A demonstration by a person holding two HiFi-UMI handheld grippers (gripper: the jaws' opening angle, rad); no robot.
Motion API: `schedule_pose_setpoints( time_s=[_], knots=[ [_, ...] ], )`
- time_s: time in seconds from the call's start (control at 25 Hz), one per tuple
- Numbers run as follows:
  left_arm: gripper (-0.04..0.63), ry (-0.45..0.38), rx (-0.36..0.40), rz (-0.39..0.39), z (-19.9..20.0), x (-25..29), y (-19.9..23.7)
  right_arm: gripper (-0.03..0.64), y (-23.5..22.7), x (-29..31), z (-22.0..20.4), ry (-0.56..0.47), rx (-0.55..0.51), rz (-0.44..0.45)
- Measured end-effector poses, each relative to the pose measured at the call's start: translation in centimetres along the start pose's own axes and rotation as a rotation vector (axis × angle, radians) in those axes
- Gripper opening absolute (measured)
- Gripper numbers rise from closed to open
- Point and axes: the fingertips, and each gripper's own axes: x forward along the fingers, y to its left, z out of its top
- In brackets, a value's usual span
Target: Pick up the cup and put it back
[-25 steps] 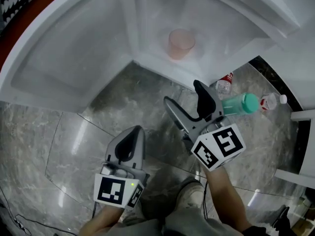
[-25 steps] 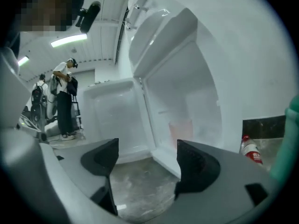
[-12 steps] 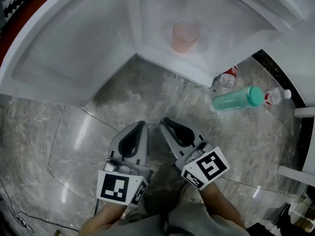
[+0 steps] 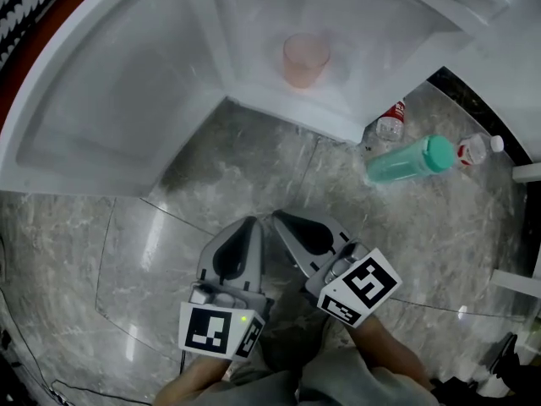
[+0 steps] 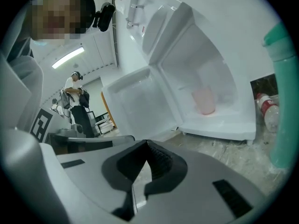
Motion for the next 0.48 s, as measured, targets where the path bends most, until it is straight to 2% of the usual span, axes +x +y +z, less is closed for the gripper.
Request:
schedule_pose_setpoints(
  time_s=[0.28,0.48],
  knots=[
    [0.012,0.028,-0.018,-0.013,-1.2,1.0,0.1,0.009,-0.7,0.4,-1.0,0.018,0.024,-0.016],
    [0.012,0.031,0.095,-0.024,-0.9,1.6,-0.7,0.009,-1.3,1.1,-0.9,0.021,-0.053,-0.043]
  ],
)
